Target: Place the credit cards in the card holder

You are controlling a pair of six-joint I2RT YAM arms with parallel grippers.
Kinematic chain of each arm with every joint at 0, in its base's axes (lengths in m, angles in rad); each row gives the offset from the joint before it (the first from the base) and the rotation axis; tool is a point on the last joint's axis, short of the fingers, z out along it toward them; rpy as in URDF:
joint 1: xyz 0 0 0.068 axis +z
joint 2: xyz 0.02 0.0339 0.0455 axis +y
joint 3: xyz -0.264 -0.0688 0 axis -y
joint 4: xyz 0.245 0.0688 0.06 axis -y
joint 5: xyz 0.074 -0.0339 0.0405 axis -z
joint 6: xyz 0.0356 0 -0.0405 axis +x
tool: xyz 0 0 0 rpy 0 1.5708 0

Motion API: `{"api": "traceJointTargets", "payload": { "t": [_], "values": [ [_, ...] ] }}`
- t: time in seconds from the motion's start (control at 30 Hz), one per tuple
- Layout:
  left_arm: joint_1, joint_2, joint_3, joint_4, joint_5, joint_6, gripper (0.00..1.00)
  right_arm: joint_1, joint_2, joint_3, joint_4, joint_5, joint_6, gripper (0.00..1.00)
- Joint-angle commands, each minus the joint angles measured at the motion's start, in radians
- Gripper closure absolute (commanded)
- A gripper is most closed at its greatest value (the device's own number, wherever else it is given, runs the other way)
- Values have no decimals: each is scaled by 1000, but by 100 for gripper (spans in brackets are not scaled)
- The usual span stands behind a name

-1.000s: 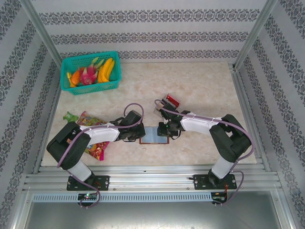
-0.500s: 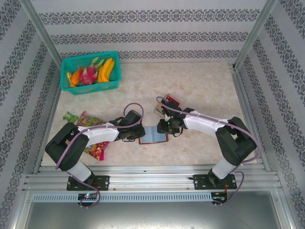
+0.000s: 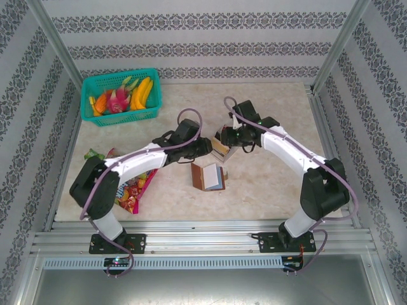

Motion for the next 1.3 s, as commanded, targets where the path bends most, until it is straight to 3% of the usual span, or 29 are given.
{"api": "traceJointTargets", "payload": {
  "t": [0.0, 0.07, 0.17, 0.27, 0.5, 0.77, 0.97, 1.27],
  "values": [
    [29, 83, 67, -5, 51, -11, 54, -65, 55, 42, -43, 52, -60, 52],
    [43, 128, 108, 6, 74, -29, 51, -101, 91, 90, -35, 27, -90, 51],
    [57, 186, 152, 36, 91, -68, 46, -147, 204, 211, -60, -40, -121, 40],
    [73, 229, 156, 83, 107, -130, 49, -178, 317, 305, -69, -118, -106, 32],
    [103, 282, 126, 218, 178, -207, 51, -195, 486, 463, -106, -328, -95, 26],
    [111, 304, 130, 197, 187, -202, 52, -190, 383, 262, 4, -489, -33, 30],
    [114, 303, 130, 165, 175, -191, 56, -184, 270, 143, 29, -479, -15, 32],
    [113, 311, 129, 156, 177, -186, 60, -154, 215, 182, -134, -82, -141, 30]
  ]
}}
